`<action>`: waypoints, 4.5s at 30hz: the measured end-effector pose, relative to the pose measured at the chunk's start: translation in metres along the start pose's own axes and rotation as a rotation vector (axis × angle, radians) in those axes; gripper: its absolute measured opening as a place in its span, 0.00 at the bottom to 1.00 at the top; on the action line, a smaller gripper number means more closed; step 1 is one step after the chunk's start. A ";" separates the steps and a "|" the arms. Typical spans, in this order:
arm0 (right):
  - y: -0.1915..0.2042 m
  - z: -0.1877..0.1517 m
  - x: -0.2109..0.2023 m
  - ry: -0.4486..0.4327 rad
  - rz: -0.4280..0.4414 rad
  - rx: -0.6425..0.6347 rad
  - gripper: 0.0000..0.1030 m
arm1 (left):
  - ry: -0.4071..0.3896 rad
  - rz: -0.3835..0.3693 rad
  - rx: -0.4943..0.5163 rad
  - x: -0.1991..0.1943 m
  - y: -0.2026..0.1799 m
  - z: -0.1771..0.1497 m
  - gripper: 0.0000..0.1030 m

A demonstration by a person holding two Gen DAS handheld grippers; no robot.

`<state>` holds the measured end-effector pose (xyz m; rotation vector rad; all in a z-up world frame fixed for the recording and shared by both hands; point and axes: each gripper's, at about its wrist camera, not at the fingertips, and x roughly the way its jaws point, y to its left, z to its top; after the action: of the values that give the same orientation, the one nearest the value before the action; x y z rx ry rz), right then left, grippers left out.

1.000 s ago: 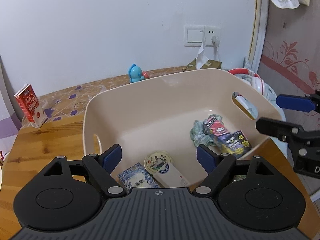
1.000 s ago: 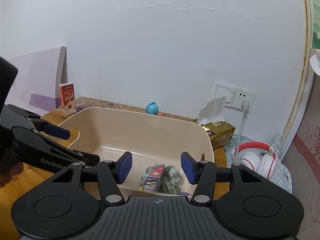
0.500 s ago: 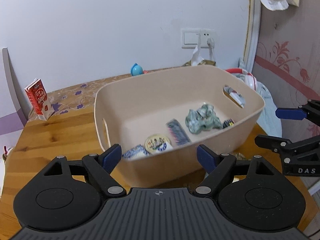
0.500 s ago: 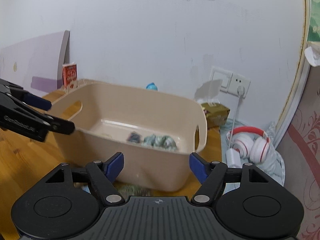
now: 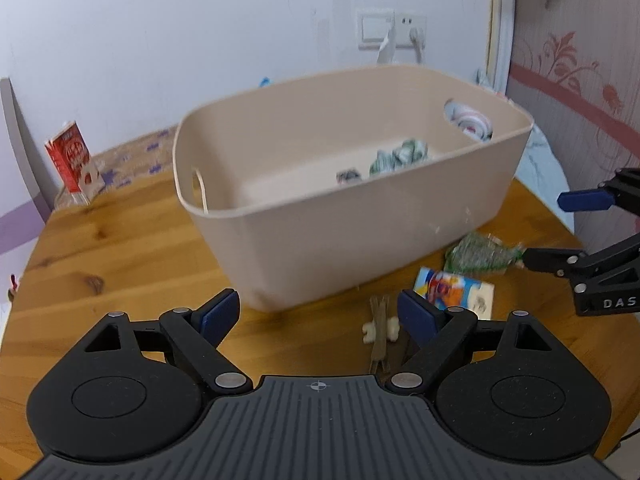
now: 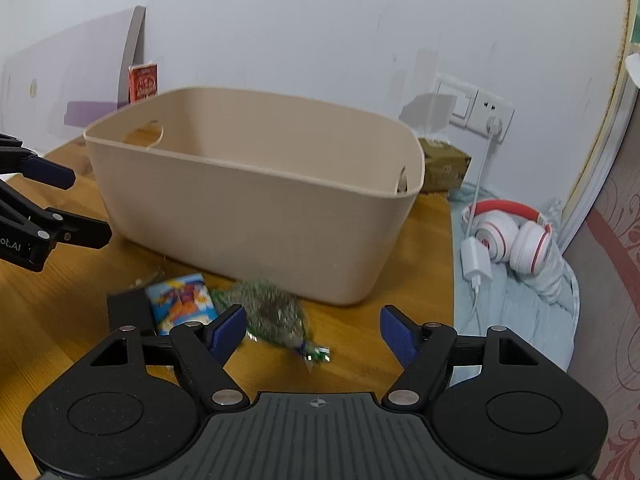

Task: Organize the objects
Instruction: 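Grasp the wooden clip with the left gripper while the right gripper grasps the green mesh bag, then carry the wooden clip and green mesh bag over the basket, then open both grippers to drop the clip and mesh bag into the basket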

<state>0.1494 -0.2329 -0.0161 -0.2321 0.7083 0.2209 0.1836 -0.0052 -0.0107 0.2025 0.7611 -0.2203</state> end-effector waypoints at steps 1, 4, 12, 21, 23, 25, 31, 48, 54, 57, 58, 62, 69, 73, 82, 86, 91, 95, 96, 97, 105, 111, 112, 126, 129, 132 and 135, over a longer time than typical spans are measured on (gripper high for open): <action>0.000 -0.002 0.002 0.007 0.002 -0.004 0.75 | 0.012 -0.001 -0.002 0.004 0.000 -0.002 0.85; 0.001 -0.006 0.009 0.029 0.007 -0.015 0.75 | 0.048 -0.004 -0.002 0.018 0.001 -0.008 0.85; -0.001 -0.015 0.024 0.056 0.021 -0.020 0.75 | 0.109 -0.032 0.026 0.034 -0.002 -0.021 0.85; 0.005 -0.014 0.038 0.039 0.034 -0.059 0.74 | 0.124 -0.113 0.030 0.042 -0.006 -0.024 0.73; 0.007 -0.012 0.041 0.037 0.040 -0.069 0.72 | 0.121 -0.139 0.018 0.041 -0.005 -0.024 0.66; 0.011 -0.012 0.044 0.028 0.044 -0.079 0.70 | 0.109 -0.148 0.028 0.040 -0.006 -0.023 0.60; 0.017 -0.010 0.048 0.027 0.088 -0.067 0.39 | 0.083 -0.178 0.055 0.035 -0.009 -0.025 0.31; 0.020 -0.019 0.023 0.013 0.072 -0.066 0.30 | 0.083 -0.181 0.027 0.030 0.001 -0.031 0.10; 0.022 -0.020 0.008 -0.018 0.075 -0.068 0.30 | 0.064 -0.178 0.026 0.020 0.003 -0.033 0.10; 0.023 -0.019 0.000 -0.033 0.071 -0.066 0.30 | 0.045 -0.174 0.024 0.011 0.004 -0.033 0.10; 0.023 -0.019 -0.003 -0.038 0.069 -0.065 0.30 | 0.039 -0.171 0.024 0.007 0.006 -0.033 0.10; 0.021 -0.019 -0.014 -0.058 0.057 -0.052 0.30 | 0.011 -0.165 0.017 -0.004 0.006 -0.030 0.10; 0.017 -0.015 -0.034 -0.116 0.015 -0.050 0.30 | -0.038 -0.171 0.017 -0.025 0.011 -0.023 0.10; 0.014 -0.011 -0.045 -0.150 0.004 -0.040 0.30 | -0.073 -0.173 0.013 -0.039 0.016 -0.020 0.10; 0.008 0.005 -0.062 -0.225 -0.012 -0.019 0.30 | -0.182 -0.174 0.026 -0.070 0.022 0.004 0.10; 0.006 0.015 -0.064 -0.255 -0.018 0.001 0.30 | -0.230 -0.165 0.038 -0.079 0.025 0.020 0.10; 0.007 0.030 -0.065 -0.286 -0.020 0.002 0.30 | -0.264 -0.147 0.042 -0.080 0.028 0.041 0.10; 0.005 0.044 -0.062 -0.308 -0.021 0.010 0.30 | -0.263 -0.128 0.029 -0.070 0.030 0.055 0.10; 0.005 0.047 -0.061 -0.311 -0.020 0.010 0.30 | -0.261 -0.119 0.029 -0.066 0.030 0.059 0.10; 0.005 0.051 -0.060 -0.316 -0.021 0.012 0.30 | -0.257 -0.108 0.032 -0.061 0.030 0.063 0.10; 0.003 0.074 -0.044 -0.316 -0.021 0.010 0.30 | -0.205 -0.027 0.043 -0.013 0.023 0.082 0.10; 0.004 0.082 -0.021 -0.271 -0.038 0.005 0.30 | -0.151 -0.027 0.017 0.020 0.021 0.092 0.10; 0.004 0.083 -0.016 -0.262 -0.039 0.007 0.30 | -0.139 -0.032 0.013 0.025 0.020 0.094 0.10; 0.006 0.090 0.029 -0.127 -0.042 0.014 0.31 | -0.021 0.001 0.004 0.060 0.018 0.097 0.11; 0.005 0.089 0.030 -0.123 -0.031 0.021 0.45 | -0.023 -0.011 0.009 0.058 0.019 0.097 0.23; 0.003 0.089 0.027 -0.135 -0.034 0.027 0.49 | -0.056 0.005 0.005 0.050 0.020 0.097 0.58; 0.000 0.088 0.020 -0.153 -0.032 0.037 0.56 | -0.092 0.011 0.002 0.040 0.021 0.096 0.72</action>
<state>0.2186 -0.2052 0.0355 -0.1893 0.5561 0.1930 0.2803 -0.0153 0.0319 0.1974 0.6686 -0.2184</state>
